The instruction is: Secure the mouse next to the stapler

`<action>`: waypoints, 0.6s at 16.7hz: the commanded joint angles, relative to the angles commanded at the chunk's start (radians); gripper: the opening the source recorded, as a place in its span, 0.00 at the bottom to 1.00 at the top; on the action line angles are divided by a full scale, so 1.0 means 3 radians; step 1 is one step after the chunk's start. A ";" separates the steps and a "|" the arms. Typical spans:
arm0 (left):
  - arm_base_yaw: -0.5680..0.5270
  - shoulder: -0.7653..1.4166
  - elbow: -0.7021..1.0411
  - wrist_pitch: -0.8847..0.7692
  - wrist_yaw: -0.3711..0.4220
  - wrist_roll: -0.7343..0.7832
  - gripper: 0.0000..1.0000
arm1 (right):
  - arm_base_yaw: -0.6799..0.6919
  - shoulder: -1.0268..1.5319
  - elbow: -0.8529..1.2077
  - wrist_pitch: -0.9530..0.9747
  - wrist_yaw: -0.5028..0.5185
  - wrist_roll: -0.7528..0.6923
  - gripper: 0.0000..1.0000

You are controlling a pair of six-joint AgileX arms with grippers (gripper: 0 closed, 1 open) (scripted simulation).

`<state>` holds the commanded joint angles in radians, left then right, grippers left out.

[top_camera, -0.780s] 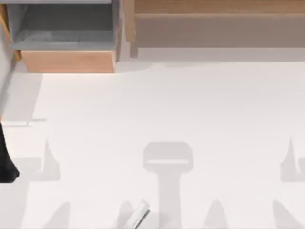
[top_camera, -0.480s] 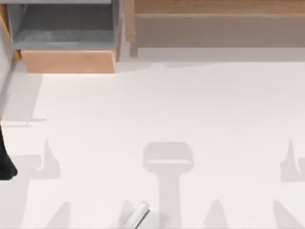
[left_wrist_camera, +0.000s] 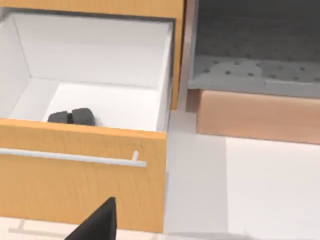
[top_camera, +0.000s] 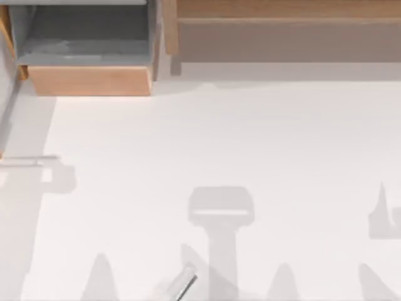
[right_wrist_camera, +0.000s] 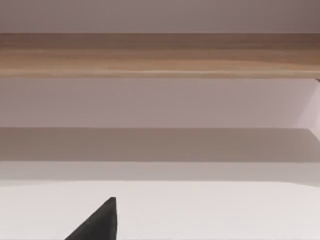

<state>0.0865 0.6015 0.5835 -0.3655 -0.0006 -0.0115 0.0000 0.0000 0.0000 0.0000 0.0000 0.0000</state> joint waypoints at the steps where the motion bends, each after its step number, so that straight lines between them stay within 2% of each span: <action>1: 0.0032 0.0335 0.0313 -0.0154 0.0001 -0.0004 1.00 | 0.0000 0.0000 0.0000 0.0000 0.0000 0.0000 1.00; 10: 0.0343 0.3363 0.3101 -0.1444 -0.0011 -0.0060 1.00 | 0.0000 0.0000 0.0000 0.0000 0.0000 0.0000 1.00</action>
<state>0.1894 1.6104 1.5137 -0.7987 -0.0038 -0.0297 0.0000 0.0000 0.0000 0.0000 0.0000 0.0000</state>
